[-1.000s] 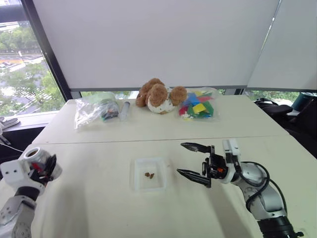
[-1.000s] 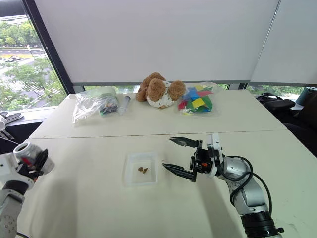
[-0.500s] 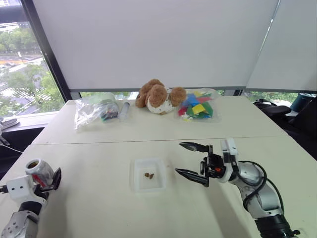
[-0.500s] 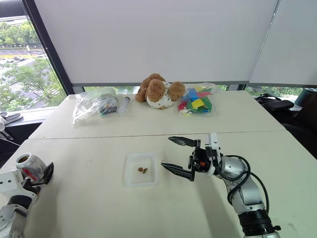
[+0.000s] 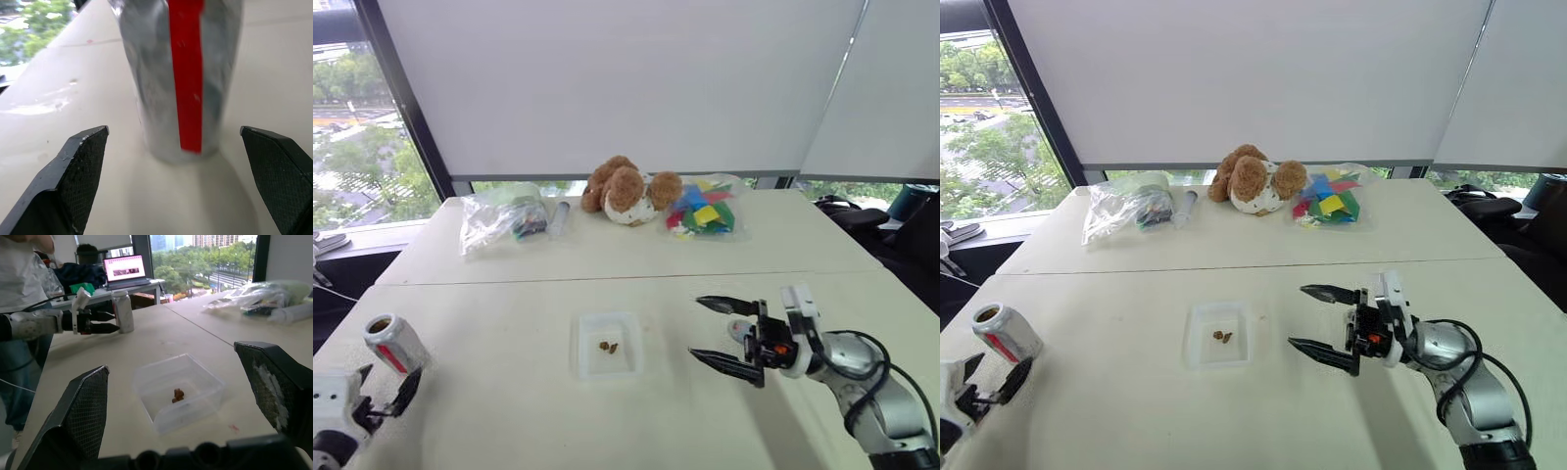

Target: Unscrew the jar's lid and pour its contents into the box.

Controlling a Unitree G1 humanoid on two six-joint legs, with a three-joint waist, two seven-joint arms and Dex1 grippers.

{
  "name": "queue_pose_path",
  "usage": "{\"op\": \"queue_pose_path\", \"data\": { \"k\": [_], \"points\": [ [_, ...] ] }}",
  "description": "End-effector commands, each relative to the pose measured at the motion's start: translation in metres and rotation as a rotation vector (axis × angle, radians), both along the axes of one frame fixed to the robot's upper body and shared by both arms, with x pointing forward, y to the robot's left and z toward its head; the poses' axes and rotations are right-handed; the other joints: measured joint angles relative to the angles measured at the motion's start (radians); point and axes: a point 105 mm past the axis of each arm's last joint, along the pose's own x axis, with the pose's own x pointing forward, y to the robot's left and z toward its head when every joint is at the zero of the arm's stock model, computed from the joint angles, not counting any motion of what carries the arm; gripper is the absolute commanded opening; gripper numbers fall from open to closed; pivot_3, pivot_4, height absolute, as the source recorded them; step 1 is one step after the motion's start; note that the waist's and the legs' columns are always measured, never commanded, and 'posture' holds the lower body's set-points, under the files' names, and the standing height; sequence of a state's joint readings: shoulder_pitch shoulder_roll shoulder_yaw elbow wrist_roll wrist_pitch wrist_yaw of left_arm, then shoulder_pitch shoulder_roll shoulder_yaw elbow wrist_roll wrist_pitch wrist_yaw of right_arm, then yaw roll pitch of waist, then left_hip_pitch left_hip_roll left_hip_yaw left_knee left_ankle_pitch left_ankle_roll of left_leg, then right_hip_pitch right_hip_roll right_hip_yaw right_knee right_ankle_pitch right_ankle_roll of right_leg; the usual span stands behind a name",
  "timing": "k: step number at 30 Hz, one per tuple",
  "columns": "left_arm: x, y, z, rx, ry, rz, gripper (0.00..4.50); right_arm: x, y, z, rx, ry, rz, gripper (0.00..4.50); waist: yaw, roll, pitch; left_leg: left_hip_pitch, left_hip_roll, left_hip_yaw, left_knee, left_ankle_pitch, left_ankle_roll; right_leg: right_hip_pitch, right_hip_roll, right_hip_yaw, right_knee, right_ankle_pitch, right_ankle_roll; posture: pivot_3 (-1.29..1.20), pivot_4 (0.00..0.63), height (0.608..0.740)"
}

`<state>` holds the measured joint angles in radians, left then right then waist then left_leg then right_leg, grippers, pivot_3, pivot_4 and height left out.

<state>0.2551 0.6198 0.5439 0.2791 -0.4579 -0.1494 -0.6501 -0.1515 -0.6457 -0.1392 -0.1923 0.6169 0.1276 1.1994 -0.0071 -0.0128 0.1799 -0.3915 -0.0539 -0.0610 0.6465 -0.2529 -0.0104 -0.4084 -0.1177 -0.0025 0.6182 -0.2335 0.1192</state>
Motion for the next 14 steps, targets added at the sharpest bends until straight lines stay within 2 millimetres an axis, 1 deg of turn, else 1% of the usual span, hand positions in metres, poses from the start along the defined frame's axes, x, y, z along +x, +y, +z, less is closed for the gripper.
{"op": "queue_pose_path", "data": {
  "k": [1, 3, 6, 8, 9, 11, 14],
  "points": [
    [-0.016, -0.003, 0.014, 0.092, 0.048, -0.15, 4.45, -0.01, -0.019, 0.012, -0.044, -0.045, -0.023, 4.5, -0.001, 0.0, 0.0, 0.0, 0.0, 0.0, 0.0, 0.0, 0.0, 0.0, 0.0, 0.0, -0.002, 0.0, 0.0, 0.0, 0.15, 0.74],
    [-0.026, -0.015, 0.018, 0.15, 0.096, -0.273, 4.45, -0.014, -0.03, 0.011, -0.076, -0.038, -0.043, 4.5, -0.001, 0.0, 0.0, -0.001, 0.0, 0.001, 0.0, -0.001, 0.001, 0.001, -0.001, 0.0, -0.004, 0.0, 0.0, 0.0, 0.15, 0.74],
    [-0.034, -0.04, 0.034, 0.244, 0.112, -0.435, 4.45, -0.021, -0.045, 0.008, -0.146, -0.028, -0.058, 4.5, 0.001, 0.0, 0.0, -0.001, 0.0, 0.001, 0.0, -0.003, 0.0, 0.001, -0.002, 0.001, -0.006, 0.0, -0.001, 0.0, 0.15, 0.74],
    [-0.041, -0.063, 0.04, 0.318, 0.138, -0.579, 4.45, -0.027, -0.056, 0.003, -0.192, -0.014, -0.069, 4.5, 0.006, 0.0, 0.0, -0.002, 0.0, 0.001, -0.001, -0.004, 0.0, 0.001, -0.003, 0.002, -0.006, -0.001, -0.001, 0.0, 0.15, 0.74],
    [-0.044, -0.071, 0.042, 0.339, 0.142, -0.628, 4.45, -0.029, -0.06, 0.001, -0.211, -0.006, -0.073, 4.5, 0.007, 0.0, 0.0, -0.002, 0.001, 0.001, -0.001, -0.004, -0.001, 0.001, -0.003, 0.002, -0.007, -0.001, -0.001, 0.0, 0.15, 0.74],
    [-0.043, -0.081, 0.047, 0.343, 0.136, -0.666, 4.45, -0.032, -0.067, -0.002, -0.242, -0.002, -0.077, 4.5, 0.011, 0.001, 0.0, -0.002, 0.001, 0.001, -0.001, -0.004, 0.0, 0.001, -0.003, 0.002, -0.008, -0.001, -0.001, 0.0, 0.15, 0.74],
    [-0.038, -0.087, 0.052, 0.331, 0.11, -0.688, 4.45, -0.032, -0.071, -0.003, -0.253, -0.016, -0.091, 4.5, 0.011, 0.002, 0.001, -0.002, 0.002, 0.002, -0.002, -0.004, 0.0, 0.001, -0.002, 0.003, -0.008, -0.001, -0.001, 0.0, 0.15, 0.74]
  ]
}}
